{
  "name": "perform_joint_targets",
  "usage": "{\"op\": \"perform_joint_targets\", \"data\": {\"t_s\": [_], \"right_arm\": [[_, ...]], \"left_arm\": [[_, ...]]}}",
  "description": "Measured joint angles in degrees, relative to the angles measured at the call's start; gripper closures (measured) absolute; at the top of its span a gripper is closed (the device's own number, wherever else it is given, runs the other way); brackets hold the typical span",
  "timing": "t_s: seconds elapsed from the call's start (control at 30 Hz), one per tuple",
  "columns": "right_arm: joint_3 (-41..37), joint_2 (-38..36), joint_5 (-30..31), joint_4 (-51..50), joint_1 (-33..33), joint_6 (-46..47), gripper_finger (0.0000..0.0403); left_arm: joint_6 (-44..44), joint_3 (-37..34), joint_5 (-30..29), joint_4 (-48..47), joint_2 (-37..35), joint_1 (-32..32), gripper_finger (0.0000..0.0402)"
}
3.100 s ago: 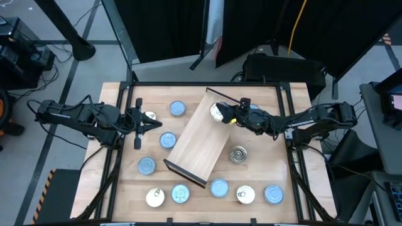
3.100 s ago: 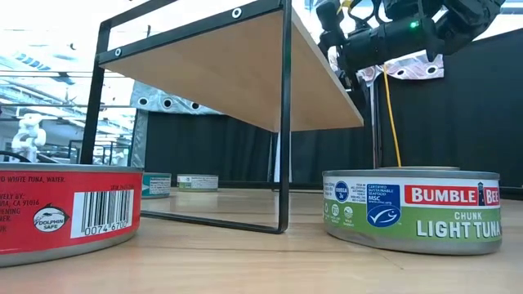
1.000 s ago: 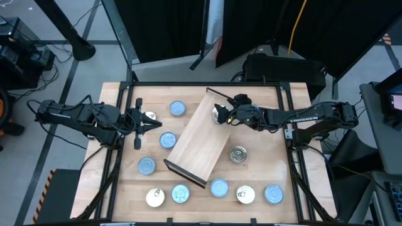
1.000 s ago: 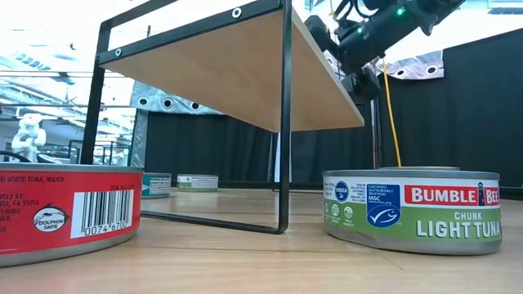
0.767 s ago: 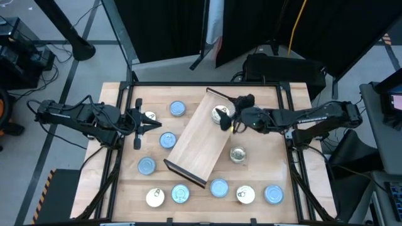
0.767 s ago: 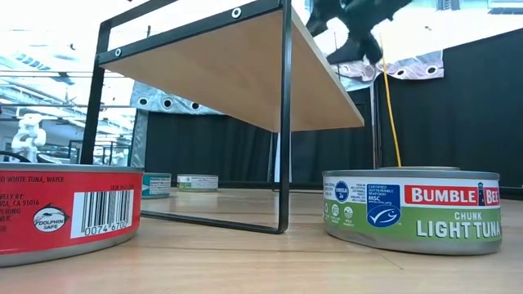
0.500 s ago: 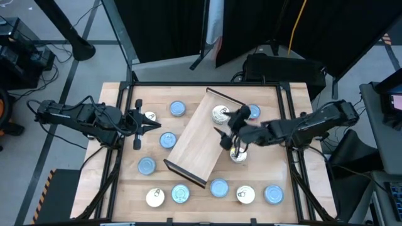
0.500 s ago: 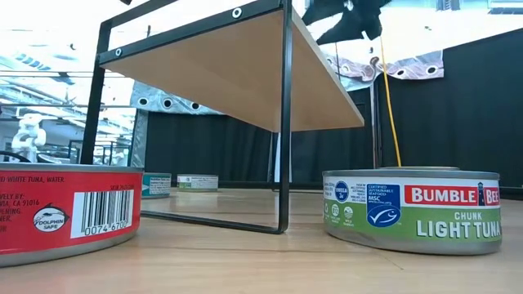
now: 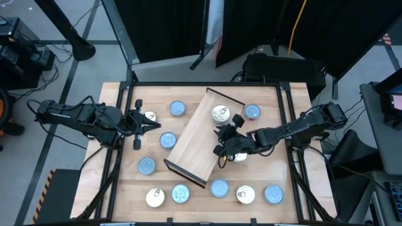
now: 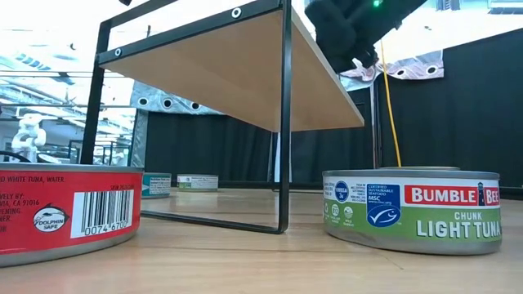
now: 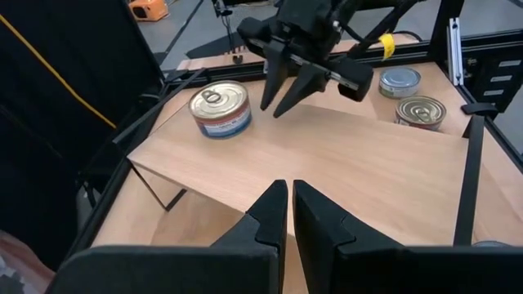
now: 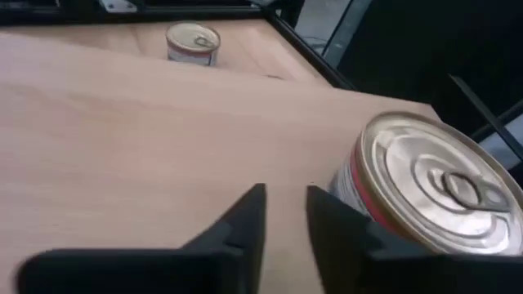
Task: Stack canned seafood by type on shelf
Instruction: Put the blue tuna can on the shelf
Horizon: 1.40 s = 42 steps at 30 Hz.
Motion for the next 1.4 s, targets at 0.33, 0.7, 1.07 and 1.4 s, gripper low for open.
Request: {"op": "perform_joint_targets", "data": {"t_s": [0.33, 0.7, 1.07, 1.4], "right_arm": [[0.0, 0.0, 0.2, -2.8, -2.6, 0.4, 0.0396], [1.6, -3.4, -2.1, -3.3, -2.2, -1.3, 0.0398], [8.4, -6.0, 1.6, -25.5, 3.4, 9.7, 0.0399], [7.0, -0.5, 1.2, -25.1, -0.4, 9.5, 0.0399]], "left_arm": [[-0.1, 0.0, 0.0, 0.0, 0.0, 0.0, 0.0374], [0.0, 0.0, 0.0, 0.0, 0.0, 0.0, 0.0374], [0.1, 0.0, -0.1, -0.3, 0.0, 0.0, 0.0374], [0.1, 0.0, -0.1, 0.2, 0.0, 0.0, 0.0374]]}}
